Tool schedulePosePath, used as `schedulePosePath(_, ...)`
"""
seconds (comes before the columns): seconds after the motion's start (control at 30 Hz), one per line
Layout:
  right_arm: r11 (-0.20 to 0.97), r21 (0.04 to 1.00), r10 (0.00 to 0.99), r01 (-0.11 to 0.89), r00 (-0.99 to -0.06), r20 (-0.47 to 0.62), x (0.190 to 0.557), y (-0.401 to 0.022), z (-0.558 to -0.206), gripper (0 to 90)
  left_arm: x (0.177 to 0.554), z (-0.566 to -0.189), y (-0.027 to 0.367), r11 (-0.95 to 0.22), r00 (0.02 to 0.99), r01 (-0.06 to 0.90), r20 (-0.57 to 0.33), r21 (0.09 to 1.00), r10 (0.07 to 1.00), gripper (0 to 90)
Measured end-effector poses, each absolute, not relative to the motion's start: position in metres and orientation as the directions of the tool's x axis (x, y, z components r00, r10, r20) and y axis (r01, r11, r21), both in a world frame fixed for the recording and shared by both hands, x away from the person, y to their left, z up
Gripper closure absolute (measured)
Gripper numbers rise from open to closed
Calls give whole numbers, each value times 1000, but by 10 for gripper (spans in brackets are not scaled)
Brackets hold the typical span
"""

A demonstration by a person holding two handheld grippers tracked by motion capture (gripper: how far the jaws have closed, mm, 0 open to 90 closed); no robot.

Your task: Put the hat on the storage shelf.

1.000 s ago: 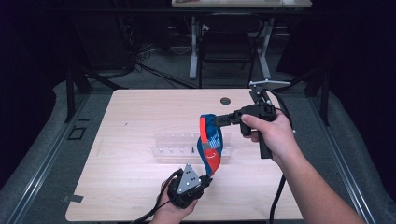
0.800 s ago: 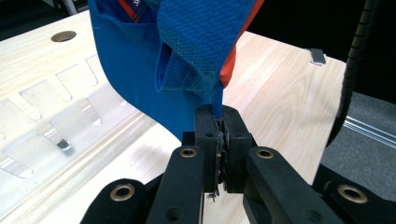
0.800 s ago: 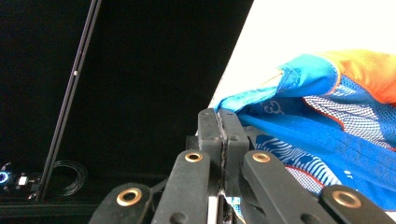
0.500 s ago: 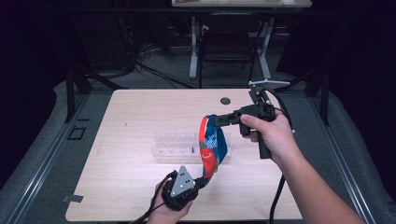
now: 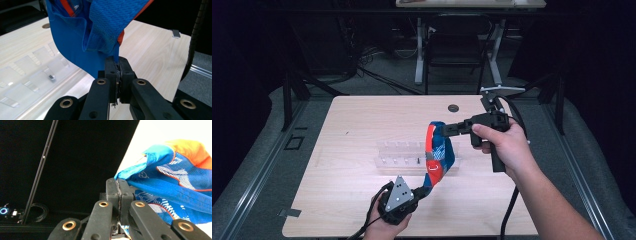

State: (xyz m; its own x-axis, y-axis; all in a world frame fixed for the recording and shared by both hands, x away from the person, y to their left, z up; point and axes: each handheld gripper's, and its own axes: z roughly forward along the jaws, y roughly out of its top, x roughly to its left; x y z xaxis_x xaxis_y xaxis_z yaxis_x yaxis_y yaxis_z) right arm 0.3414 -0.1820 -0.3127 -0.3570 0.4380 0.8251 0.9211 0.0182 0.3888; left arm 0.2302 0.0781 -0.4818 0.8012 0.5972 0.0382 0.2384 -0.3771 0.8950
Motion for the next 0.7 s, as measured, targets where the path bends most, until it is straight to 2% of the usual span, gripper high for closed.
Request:
schedulePosePath(0.33, 0, 406, 443, 914, -364, 819, 339, -189, -311, 899, 237, -468, 95, -329, 771, 222, 42, 918, 636, 886)
schedulePosePath(0.7, -17, 443, 554, 896, -361, 750, 339, -205, -311, 899, 245, -449, 116, -290, 730, 198, 56, 937, 681, 887)
